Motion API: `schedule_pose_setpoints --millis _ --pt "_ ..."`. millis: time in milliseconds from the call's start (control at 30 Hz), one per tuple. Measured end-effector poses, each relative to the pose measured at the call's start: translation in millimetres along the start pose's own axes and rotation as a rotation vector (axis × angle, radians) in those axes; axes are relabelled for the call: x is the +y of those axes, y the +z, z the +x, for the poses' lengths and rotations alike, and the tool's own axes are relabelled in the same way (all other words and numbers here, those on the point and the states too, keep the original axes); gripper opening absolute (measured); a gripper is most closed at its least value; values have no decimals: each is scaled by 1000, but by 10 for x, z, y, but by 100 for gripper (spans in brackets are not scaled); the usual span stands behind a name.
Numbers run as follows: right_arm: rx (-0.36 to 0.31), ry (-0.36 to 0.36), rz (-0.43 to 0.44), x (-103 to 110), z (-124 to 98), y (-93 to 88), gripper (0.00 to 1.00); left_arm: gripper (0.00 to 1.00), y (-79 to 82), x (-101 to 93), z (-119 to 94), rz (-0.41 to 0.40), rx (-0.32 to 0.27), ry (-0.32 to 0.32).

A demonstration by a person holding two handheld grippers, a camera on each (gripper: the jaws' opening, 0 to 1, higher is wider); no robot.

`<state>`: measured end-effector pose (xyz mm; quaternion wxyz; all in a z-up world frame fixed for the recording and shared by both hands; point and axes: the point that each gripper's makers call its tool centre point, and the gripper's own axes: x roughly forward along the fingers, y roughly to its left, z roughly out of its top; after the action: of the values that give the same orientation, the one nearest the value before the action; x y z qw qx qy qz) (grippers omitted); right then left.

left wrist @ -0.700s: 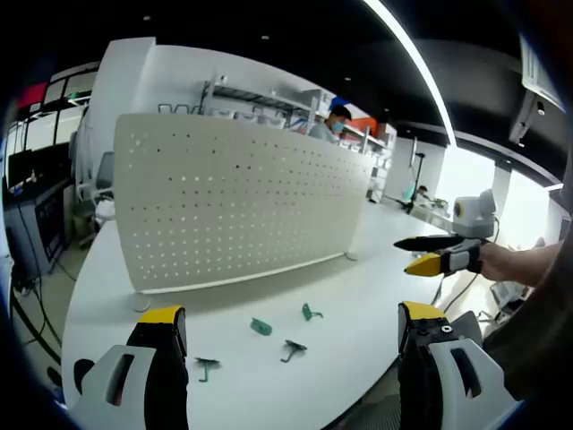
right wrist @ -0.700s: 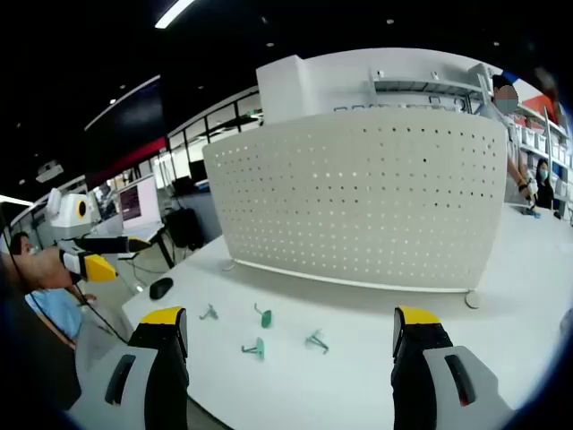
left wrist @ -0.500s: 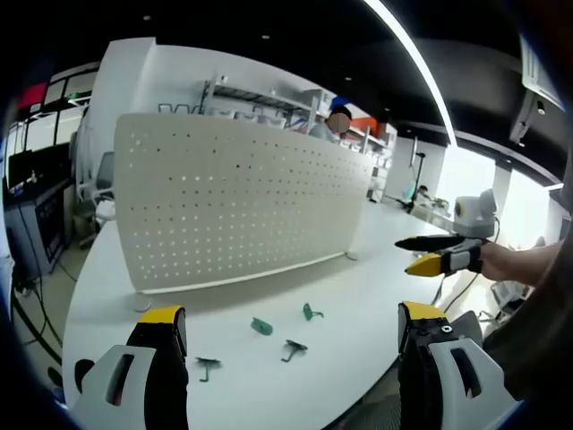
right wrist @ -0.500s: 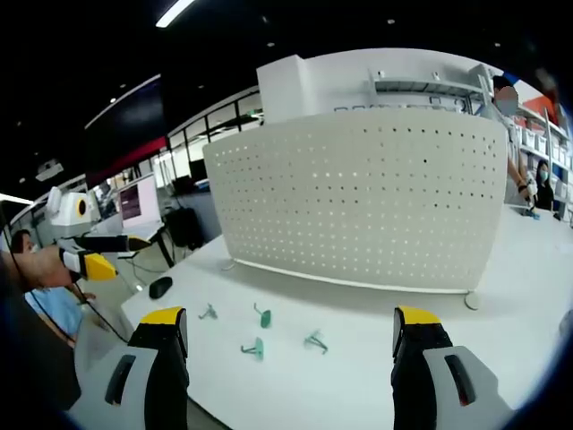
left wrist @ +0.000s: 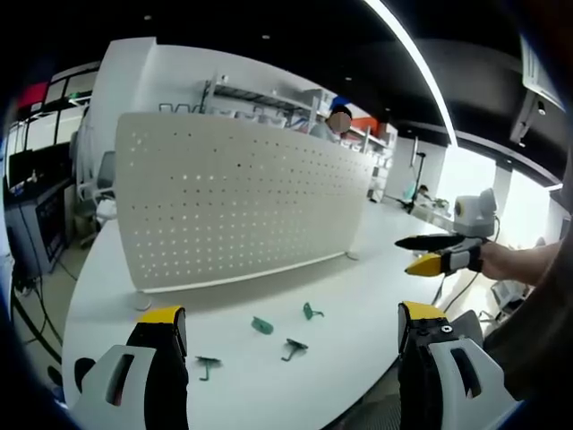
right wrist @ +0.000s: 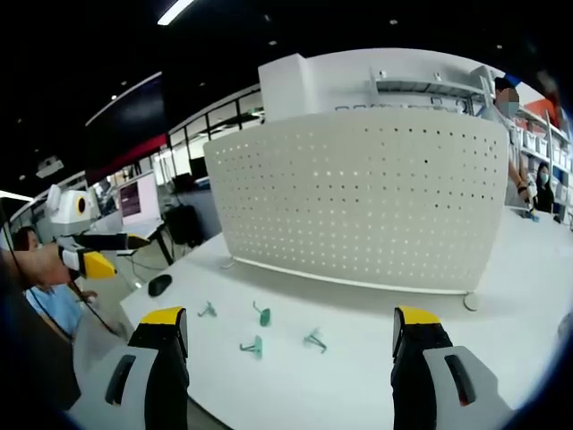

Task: Insert the hook assembly into the mounting plate slot until the hook locks in place.

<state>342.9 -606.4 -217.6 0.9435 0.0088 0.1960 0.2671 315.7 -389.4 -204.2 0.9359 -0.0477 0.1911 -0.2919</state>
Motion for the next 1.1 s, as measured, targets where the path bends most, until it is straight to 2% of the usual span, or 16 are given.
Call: schedule_pose_setpoints --millis 1100 --pt "13 -13 -5 -14 -47 -59 97 100 -55 -3 -12 -8 3 -3"
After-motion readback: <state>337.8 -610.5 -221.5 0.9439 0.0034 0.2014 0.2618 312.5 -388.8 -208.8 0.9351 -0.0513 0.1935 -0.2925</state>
